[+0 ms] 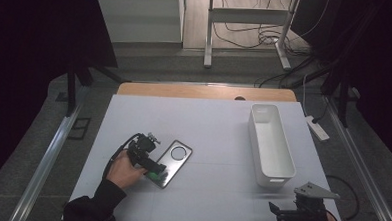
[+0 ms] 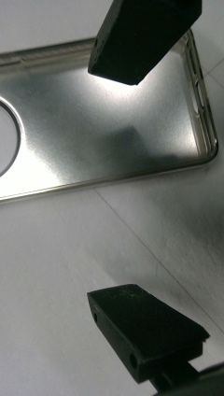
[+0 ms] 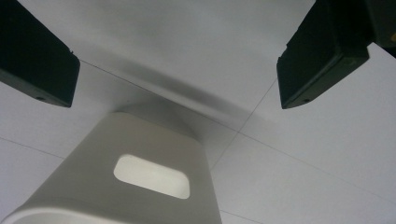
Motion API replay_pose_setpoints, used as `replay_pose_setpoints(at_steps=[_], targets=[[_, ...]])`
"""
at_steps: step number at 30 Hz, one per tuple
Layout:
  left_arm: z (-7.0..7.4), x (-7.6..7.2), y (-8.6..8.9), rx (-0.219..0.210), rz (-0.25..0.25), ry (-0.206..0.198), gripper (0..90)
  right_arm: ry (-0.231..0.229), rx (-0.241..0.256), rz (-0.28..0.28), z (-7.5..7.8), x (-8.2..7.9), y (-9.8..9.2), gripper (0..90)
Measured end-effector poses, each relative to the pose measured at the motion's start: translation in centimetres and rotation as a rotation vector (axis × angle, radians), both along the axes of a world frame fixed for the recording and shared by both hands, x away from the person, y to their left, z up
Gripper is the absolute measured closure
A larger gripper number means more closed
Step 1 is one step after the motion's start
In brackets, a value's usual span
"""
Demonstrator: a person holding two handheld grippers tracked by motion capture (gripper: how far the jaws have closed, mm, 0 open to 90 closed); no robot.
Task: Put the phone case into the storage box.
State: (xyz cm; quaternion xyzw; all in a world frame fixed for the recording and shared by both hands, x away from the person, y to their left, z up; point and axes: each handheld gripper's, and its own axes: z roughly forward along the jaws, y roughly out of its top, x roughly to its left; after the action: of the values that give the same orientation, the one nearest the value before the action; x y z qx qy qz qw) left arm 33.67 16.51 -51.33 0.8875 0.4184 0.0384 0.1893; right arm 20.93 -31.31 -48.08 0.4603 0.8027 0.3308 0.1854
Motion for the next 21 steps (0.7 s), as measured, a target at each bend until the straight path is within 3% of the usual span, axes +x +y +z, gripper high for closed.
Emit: replay_pose_setpoints(at_steps=[10, 21], targets=[[-1.3, -0.2, -0.5, 0.03, 0.003, -0.001, 0.0, 0.001, -0.002, 0.005, 0.0, 0.0, 0.0, 0.0], [-1.2, -0.4, -0.6, 0.028, 0.003, -0.004, 1.5, 0.001, -0.004, 0.006, 0.0, 0.0, 0.0, 0.0]])
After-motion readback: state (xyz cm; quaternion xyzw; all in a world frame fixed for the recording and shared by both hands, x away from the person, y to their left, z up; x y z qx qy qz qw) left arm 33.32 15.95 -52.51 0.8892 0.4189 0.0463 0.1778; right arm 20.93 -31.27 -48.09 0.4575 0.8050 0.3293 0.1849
